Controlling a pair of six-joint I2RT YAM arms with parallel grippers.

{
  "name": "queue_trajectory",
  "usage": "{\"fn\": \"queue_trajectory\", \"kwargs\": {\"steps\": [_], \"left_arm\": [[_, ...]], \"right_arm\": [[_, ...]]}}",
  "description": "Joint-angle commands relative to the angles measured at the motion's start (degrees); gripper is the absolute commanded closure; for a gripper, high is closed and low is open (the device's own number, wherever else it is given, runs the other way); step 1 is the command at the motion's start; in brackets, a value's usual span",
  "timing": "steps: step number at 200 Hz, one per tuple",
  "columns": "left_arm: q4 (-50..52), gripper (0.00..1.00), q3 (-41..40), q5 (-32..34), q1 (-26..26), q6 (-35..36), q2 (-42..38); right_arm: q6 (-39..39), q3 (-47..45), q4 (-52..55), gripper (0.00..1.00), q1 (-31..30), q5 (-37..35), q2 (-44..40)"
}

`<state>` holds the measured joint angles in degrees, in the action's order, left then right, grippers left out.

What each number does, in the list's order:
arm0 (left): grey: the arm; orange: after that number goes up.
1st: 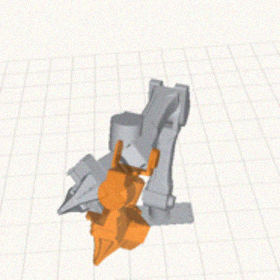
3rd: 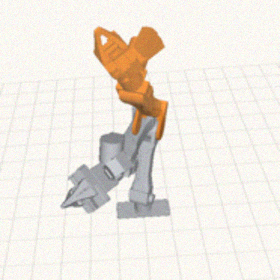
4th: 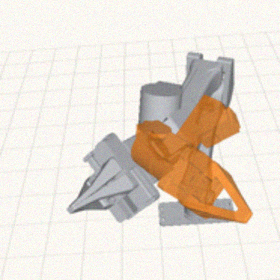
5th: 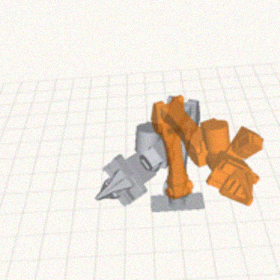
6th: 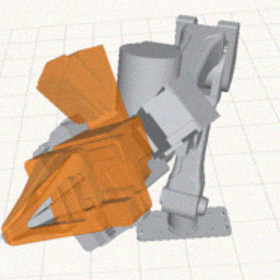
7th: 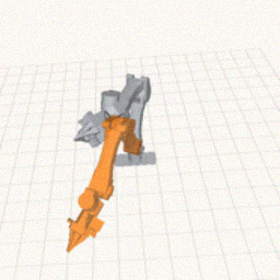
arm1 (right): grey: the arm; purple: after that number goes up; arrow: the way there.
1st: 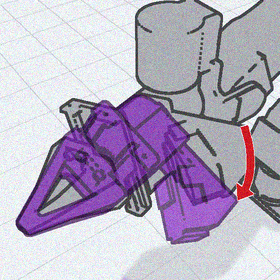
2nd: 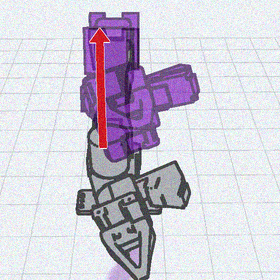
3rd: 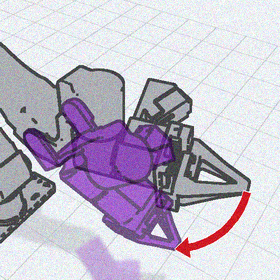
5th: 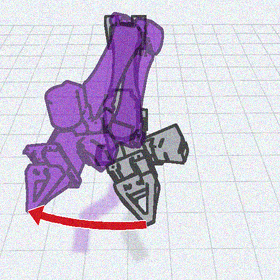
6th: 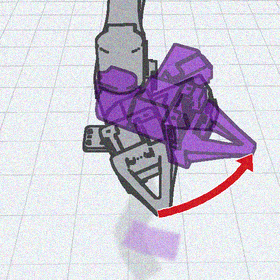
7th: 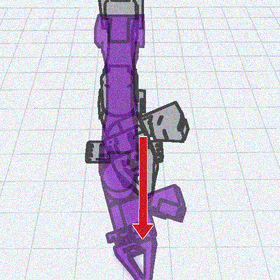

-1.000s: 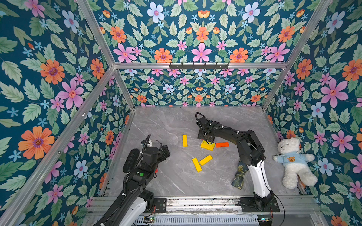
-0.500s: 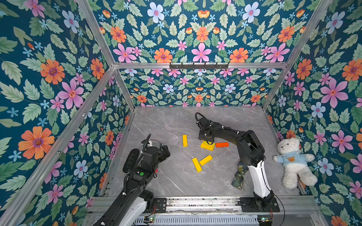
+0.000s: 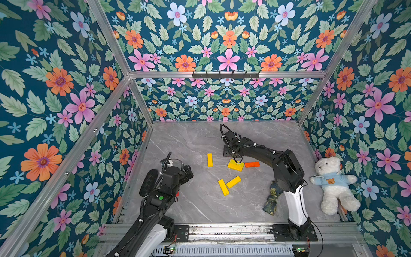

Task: Assemble the letter h with building blocks
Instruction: Pick up the building block from the center of the board, then assemble the building block at the center of the board.

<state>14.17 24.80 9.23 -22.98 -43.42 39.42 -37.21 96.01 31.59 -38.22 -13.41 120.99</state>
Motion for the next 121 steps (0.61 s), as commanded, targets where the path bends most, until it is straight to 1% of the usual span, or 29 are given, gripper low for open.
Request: {"fn": "queue_trajectory", "kwargs": {"steps": [1, 58, 121], "left_arm": [[-0.46, 0.00, 0.35, 1.04, -0.02, -0.20, -0.22], [-0.26, 0.00, 0.29, 1.05, -0.04, -0.17, -0.48], [0.52, 0.00, 0.11, 1.34, -0.06, 0.17, -1.79]], "right_arm": [[1.20, 0.50, 1.25, 0.40, -1.28, -1.17, -1.48], [-1.12, 0.77, 3.73, 0.40, -8.60, 1.78, -2.66], [-4.05, 0.71, 4.62, 0.39, -13.42, 2.05, -1.17]]}}
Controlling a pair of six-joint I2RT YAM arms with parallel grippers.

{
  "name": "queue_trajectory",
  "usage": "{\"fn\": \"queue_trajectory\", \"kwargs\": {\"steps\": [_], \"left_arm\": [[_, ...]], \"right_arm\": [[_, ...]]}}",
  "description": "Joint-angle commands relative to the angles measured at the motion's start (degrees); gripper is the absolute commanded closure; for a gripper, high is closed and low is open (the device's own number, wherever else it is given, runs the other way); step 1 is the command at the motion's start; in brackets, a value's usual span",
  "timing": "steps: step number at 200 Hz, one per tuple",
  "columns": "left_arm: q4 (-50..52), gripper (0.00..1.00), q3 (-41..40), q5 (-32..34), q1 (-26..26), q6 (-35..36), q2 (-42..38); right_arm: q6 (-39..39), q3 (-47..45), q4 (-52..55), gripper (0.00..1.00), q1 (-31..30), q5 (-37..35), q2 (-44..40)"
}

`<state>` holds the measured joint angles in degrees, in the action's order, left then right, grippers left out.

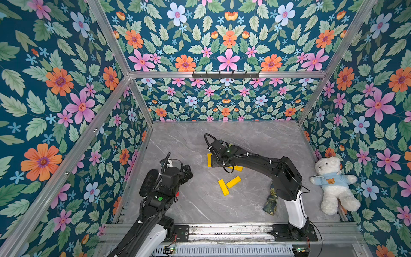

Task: Assemble the letter h with building blocks
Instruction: Assemble the building block at the center of the board.

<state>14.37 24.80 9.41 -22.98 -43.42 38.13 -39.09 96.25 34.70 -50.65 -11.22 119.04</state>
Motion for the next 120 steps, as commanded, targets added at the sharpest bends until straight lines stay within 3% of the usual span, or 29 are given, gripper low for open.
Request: {"fn": "queue_trajectory", "kwargs": {"steps": [1, 120], "left_arm": [[0.36, 0.00, 0.09, 1.20, -0.01, 0.17, -0.55], [0.67, 0.00, -0.04, 1.34, 0.00, 0.26, -1.39]], "right_arm": [[-2.19, 0.54, 1.60, 0.39, -1.01, -0.17, 0.85], [-3.78, 3.85, 3.09, 0.37, -2.35, 1.11, 6.93]]}}
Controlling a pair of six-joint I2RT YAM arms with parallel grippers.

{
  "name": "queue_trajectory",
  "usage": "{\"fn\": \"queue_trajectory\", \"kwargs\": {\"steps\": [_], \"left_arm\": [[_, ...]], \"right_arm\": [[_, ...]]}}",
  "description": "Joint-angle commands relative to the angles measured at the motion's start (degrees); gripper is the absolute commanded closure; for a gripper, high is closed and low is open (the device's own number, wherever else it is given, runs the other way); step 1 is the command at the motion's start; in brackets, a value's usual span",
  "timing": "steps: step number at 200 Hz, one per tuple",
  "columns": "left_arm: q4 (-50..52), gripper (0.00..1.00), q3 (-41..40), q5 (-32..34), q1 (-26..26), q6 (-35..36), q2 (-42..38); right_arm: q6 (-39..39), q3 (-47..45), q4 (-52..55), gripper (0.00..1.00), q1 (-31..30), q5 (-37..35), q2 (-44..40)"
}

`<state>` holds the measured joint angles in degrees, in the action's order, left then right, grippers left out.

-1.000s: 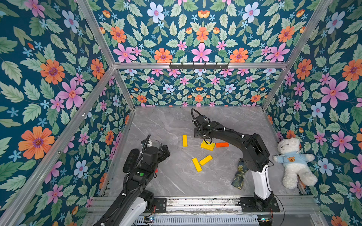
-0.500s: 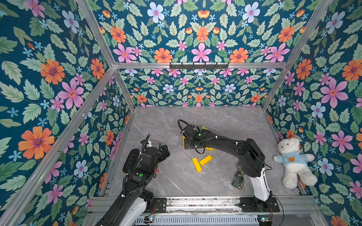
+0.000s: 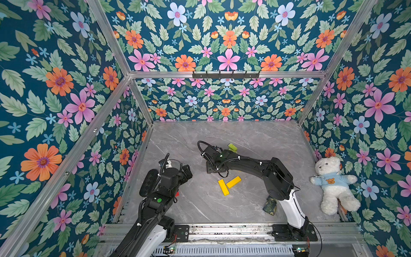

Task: Assemble the letter h with building blocks
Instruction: Assemble the building block at the center of the board.

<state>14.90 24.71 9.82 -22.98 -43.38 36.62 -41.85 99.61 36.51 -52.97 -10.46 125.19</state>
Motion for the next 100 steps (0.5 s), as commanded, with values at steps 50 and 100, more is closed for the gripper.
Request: {"fn": "queue_trajectory", "kwargs": {"steps": [50, 100], "left_arm": [[0.21, 0.00, 0.33, 1.21, 0.00, 0.37, 0.29], [0.25, 0.00, 0.43, 1.56, 0.02, 0.49, 0.56]], "right_arm": [[-1.04, 1.89, 1.54, 0.37, -0.11, 0.45, 2.65], [-1.29, 3.38, 1.98, 0.36, -0.13, 0.48, 4.45]]}}
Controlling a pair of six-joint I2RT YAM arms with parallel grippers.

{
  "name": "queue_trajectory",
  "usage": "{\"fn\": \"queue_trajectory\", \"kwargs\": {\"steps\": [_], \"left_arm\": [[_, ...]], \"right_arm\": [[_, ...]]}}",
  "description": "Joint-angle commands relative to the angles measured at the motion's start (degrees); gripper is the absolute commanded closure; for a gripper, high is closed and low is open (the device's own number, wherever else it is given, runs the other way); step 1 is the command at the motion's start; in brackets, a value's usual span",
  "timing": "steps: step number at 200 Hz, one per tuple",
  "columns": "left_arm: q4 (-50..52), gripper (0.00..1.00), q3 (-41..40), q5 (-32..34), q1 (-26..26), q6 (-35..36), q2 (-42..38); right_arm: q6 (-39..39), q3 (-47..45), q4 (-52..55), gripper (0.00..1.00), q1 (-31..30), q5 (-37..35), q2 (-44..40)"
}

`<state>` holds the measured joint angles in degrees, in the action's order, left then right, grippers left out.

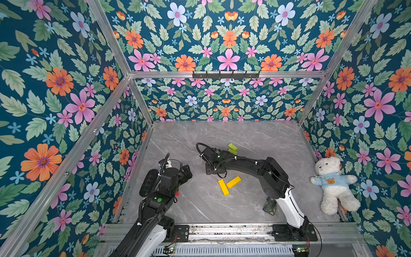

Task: Assemble the letter h with building blocks
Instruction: Assemble the building block at the center of the board.

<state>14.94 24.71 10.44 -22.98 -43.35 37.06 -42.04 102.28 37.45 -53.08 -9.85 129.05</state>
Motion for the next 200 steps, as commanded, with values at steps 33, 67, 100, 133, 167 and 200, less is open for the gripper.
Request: {"fn": "queue_trajectory", "kwargs": {"steps": [33, 67, 100, 133, 167, 200], "left_arm": [[0.12, 0.00, 0.28, 1.01, -0.05, 0.55, 0.24], [0.15, 0.00, 0.10, 1.08, -0.02, 0.56, 0.12], [0.29, 0.00, 0.03, 1.38, -0.04, 0.77, -0.01], [0.53, 0.00, 0.03, 1.82, 0.03, 0.99, -0.23], [0.50, 0.00, -0.08, 1.78, 0.02, 0.99, -0.32], [0.45, 0.00, -0.43, 1.96, -0.03, 0.97, -0.31]], "right_arm": [[-1.16, 1.87, 1.80, 0.36, -0.06, -0.73, 1.68], [-1.18, 2.89, 2.32, 0.35, -0.03, -1.39, 2.55], [-1.46, 4.59, 3.41, 0.33, -0.05, -2.27, 3.64], [-2.03, 5.07, 3.93, 0.33, 0.16, -2.77, 4.19], [-2.53, 5.29, 3.86, 0.31, 0.48, -2.77, 4.68], [-2.52, 6.15, 3.92, 0.30, 0.45, -2.61, 5.24]]}}
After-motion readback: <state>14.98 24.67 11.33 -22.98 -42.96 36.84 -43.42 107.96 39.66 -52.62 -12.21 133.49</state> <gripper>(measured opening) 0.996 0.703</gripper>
